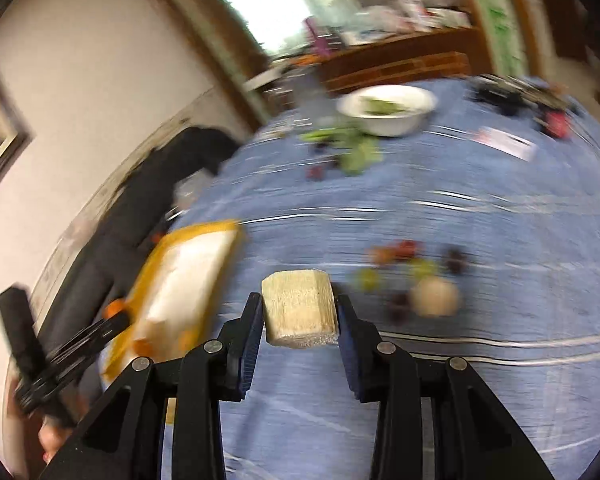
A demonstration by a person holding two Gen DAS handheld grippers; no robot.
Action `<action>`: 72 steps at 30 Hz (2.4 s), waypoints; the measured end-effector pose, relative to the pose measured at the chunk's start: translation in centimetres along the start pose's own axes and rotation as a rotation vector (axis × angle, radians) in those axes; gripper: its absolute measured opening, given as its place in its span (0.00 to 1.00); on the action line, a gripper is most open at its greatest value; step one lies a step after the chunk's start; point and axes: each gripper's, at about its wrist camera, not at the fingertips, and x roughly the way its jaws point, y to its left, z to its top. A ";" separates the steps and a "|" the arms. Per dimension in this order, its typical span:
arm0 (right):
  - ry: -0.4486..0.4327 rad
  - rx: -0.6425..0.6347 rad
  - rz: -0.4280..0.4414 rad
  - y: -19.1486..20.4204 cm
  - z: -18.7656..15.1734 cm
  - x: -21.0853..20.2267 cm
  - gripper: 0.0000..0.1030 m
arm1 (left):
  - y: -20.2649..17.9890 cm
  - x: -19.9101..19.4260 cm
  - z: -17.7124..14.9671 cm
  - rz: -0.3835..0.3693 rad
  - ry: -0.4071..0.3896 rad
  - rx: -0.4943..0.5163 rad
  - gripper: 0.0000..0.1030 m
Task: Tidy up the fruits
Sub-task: 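Carry the mandarin and pale chunk to the tray and open both tools, then move both open tools back to the fruit pile, then grasp another pale chunk with the right tool while the left tool approaches the pile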
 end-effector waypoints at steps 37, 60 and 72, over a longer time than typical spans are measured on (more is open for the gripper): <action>0.145 -0.261 -0.093 11.7 -2.5 11.7 0.54 | 4.2 1.7 1.0 0.063 0.065 -0.040 0.68; 0.008 -0.101 -0.240 -0.5 -5.3 0.0 0.60 | -9.6 -3.1 -2.3 0.139 -0.091 0.241 0.77; -0.009 0.034 -0.309 -7.3 -5.4 -3.3 0.60 | -12.8 -1.7 -3.1 0.059 -0.034 0.293 0.77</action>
